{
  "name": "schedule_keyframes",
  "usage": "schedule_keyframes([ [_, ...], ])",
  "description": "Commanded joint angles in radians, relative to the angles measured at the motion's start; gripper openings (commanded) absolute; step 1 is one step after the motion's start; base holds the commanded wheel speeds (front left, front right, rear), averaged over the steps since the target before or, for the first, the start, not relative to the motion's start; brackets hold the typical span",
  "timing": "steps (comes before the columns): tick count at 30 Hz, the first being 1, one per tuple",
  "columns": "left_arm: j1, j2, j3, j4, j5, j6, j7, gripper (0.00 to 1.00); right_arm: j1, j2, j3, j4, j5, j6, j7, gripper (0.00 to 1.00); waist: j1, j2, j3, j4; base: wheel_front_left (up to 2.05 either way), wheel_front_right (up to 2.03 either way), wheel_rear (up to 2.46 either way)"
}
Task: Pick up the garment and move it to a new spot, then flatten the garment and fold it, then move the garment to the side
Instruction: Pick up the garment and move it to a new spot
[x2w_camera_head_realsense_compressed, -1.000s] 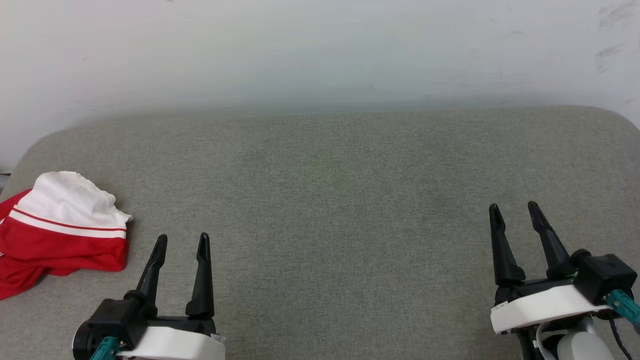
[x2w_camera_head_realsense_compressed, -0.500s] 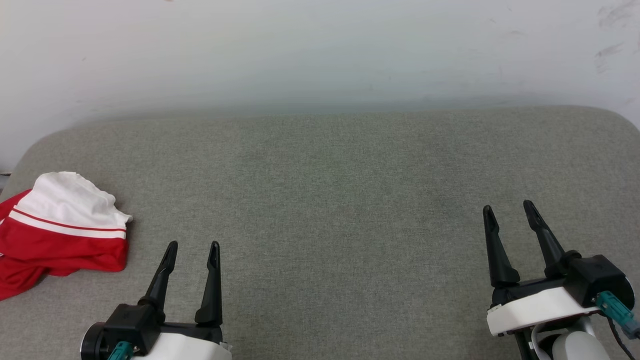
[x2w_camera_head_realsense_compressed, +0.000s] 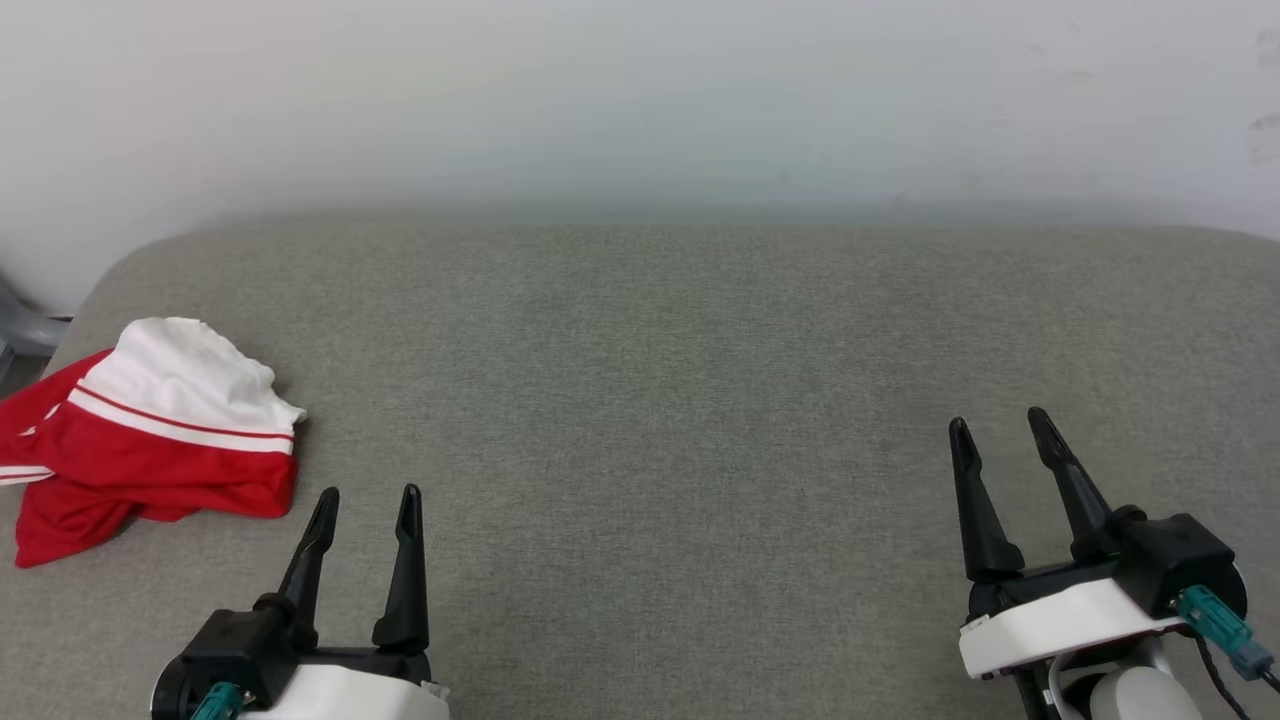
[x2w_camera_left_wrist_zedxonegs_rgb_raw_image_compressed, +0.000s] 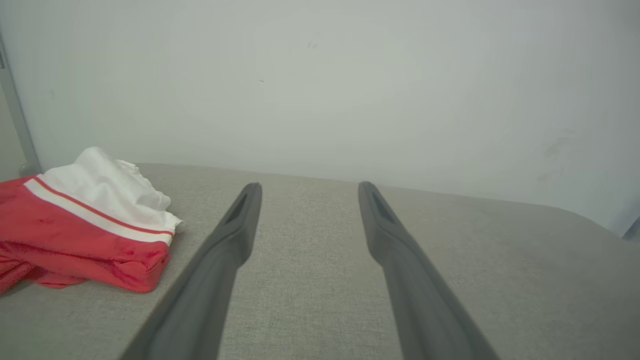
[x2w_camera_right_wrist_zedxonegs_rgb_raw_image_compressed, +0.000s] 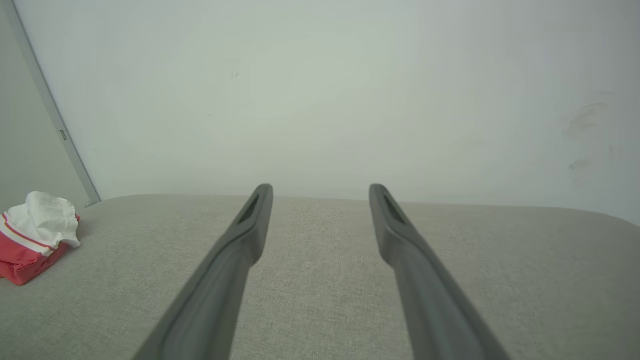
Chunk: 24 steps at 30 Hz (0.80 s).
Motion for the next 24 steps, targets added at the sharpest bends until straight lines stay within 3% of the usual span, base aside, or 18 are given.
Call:
schedule_keyframes([
  [1, -0.005, -0.001, 0.004, 0.01, 0.0, 0.002, -0.003, 1.0, 0.01, 0.0, 0.004, 0.001, 0.003, 0.0, -0.002, 1.0, 0.0, -0.0001, 0.002, 0.022, 0.0, 0.0, 0.0],
  [4, -0.004, -0.001, 0.017, 0.025, 0.0, 0.003, -0.003, 1.0, 0.011, 0.0, 0.021, 0.003, 0.01, 0.0, -0.002, 1.0, 0.0, -0.0001, -0.001, 0.051, 0.0, 0.0, 0.0],
  [6, -0.007, -0.001, 0.028, 0.035, -0.013, 0.009, -0.003, 1.0, 0.018, 0.0, 0.045, 0.007, 0.005, 0.0, -0.002, 1.0, 0.0, -0.0001, -0.009, 0.125, 0.0, 0.0, 0.0],
  [24, 0.026, -0.001, 0.017, 0.041, 0.002, -0.005, -0.003, 1.0, 0.031, 0.0, 0.086, 0.027, 0.017, 0.0, -0.002, 1.0, 0.0, -0.0001, -0.035, 0.294, 0.0, 0.0, 0.0],
])
